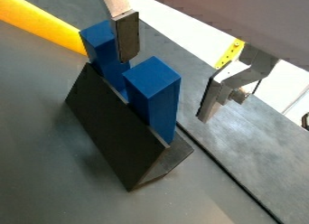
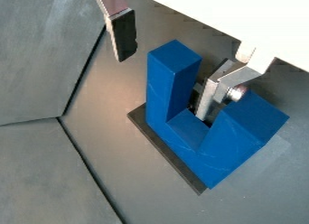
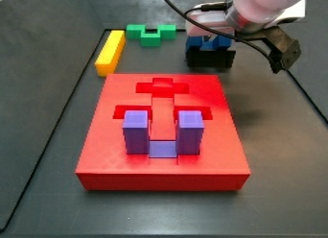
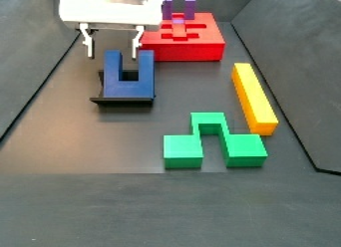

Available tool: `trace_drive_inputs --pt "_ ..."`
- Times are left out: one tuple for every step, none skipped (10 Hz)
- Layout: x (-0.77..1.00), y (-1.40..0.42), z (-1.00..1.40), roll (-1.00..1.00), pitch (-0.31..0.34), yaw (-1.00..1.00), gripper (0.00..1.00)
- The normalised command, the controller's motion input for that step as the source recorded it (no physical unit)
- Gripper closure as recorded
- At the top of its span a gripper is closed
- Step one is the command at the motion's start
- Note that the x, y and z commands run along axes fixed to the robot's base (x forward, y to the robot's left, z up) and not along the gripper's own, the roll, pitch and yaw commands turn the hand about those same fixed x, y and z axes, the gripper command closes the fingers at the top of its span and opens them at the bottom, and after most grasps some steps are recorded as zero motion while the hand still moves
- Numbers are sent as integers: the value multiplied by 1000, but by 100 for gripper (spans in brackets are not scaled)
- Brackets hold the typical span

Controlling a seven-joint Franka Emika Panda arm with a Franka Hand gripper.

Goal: Pick up the blue object. Move up. Place the blue object on the fixture. Regrasp the blue object. Move to above the board. Insert the blue object.
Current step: Regrasp the blue object.

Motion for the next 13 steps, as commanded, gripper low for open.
trace_drive_inputs --pt "0 -74 -143 3 9 0 0" --pt "0 0 -186 0 0 0 0" --pt "0 0 -194 -49 0 0 0" --pt "0 0 -34 -40 9 0 0" --pt "0 0 -180 0 0 0 0" --pt "0 0 -209 0 0 0 0" --pt "0 0 -263 0 0 0 0" --pt "0 0 0 0 86 0 0" --pt "0 0 0 0 0 0 0" --pt "0 0 0 0 0 0 100" --pt "0 0 0 0 0 0 100" --pt "0 0 0 0 0 0 100" --pt "0 0 0 0 0 0 100"
